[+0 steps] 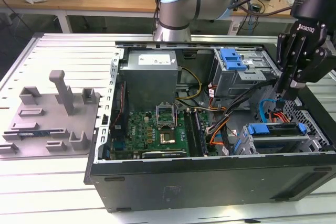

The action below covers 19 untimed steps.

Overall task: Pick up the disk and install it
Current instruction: 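Insert the second disk wire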

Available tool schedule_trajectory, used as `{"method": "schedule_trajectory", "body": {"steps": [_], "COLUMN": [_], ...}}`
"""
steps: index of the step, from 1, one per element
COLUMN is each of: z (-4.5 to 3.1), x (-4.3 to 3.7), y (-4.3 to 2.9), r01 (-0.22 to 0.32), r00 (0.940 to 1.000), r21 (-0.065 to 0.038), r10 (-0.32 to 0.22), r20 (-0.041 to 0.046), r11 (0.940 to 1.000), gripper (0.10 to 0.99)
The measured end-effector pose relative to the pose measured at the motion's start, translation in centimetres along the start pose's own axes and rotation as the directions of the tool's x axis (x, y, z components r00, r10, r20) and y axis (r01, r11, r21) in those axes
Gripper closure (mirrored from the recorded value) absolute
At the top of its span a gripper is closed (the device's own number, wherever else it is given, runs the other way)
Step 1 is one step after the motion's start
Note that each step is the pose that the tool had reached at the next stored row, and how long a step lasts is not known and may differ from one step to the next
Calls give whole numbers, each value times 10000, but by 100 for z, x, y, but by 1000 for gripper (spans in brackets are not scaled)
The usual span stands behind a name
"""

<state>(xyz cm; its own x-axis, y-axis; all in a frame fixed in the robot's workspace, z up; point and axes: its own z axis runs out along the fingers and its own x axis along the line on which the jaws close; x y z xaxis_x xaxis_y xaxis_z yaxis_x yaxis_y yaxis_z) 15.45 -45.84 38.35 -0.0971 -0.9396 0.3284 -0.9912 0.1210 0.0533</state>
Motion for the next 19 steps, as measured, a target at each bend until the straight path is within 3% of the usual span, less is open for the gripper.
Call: {"method": "schedule_trajectory", "body": {"steps": [3,5,6,18,19], "z": [49,77,84,134,135], "x": [-17,-28,-30,-69,-72], "y": [-4,-6,-6,5,5], "r01": [-47,-130,-159,-178,-177], "r00": [9999,9992,9989,9989,9989], "r21": [-2,38,76,111,112], "r10": [47,132,162,183,182], "r20": [-105,-376,-432,-439,-441], "r11": [10000,9999,9998,9998,9998], "gripper": [773,773,773,784,859]}}
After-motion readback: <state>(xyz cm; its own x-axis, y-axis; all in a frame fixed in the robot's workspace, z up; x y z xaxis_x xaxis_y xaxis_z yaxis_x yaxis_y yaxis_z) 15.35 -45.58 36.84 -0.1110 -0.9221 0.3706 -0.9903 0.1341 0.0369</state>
